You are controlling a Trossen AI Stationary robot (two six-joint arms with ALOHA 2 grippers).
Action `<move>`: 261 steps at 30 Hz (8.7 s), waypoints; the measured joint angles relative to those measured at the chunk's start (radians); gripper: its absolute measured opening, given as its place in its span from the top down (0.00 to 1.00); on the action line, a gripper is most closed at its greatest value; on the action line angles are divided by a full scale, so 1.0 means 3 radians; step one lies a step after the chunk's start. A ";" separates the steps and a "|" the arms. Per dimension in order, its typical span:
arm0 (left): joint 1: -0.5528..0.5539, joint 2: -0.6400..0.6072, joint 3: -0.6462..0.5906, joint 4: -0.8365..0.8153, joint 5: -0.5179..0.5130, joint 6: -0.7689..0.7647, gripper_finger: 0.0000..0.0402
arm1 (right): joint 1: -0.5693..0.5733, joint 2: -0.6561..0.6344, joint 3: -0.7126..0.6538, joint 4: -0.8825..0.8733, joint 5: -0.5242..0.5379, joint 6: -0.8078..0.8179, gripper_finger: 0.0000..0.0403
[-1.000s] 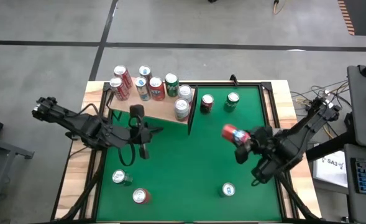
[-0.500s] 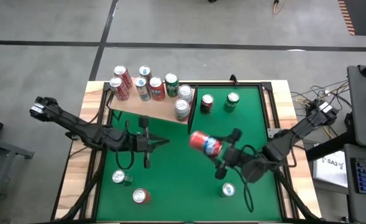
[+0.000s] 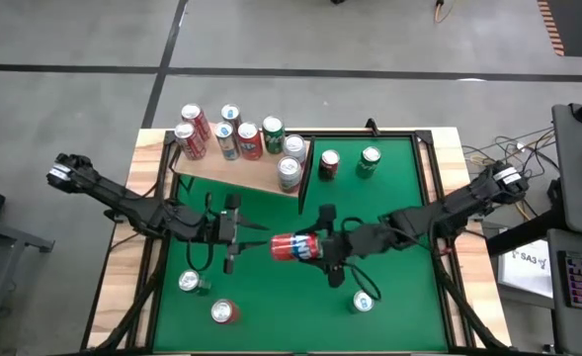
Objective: Place canned beverage on shelf
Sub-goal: Put the red soda can on the shelf aligned with the other red soda can
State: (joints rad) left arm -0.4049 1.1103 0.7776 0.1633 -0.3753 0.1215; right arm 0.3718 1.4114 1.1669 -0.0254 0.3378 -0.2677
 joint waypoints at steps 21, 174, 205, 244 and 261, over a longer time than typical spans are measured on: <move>0.0000 0.0152 0.0150 -0.0619 -0.0260 -0.0718 0.20 | -0.0338 0.0313 0.0310 -0.0545 -0.0331 0.0303 0.29; 0.1059 0.0531 -0.1662 0.3601 -0.1688 0.0497 0.28 | -0.0435 -0.0251 0.0235 0.0174 0.0888 -0.0280 0.19; 0.1100 0.0924 -0.1664 0.3792 -0.1866 0.0411 0.26 | -0.0486 -0.0250 0.0204 0.0130 0.0890 -0.0258 0.19; 0.0866 0.0846 -0.1383 0.4695 -0.1127 0.1022 0.26 | -0.1243 0.1078 0.1823 -0.0050 -0.0149 0.0262 0.19; 0.0868 0.0834 -0.1376 0.4696 -0.1118 0.0960 0.25 | -0.1271 0.1168 0.1992 -0.0164 -0.0163 0.0434 0.30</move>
State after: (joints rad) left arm -0.1444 1.3605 0.3649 1.5720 -0.7108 0.4096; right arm -0.0093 1.7618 1.7645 -0.0747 0.2888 -0.1376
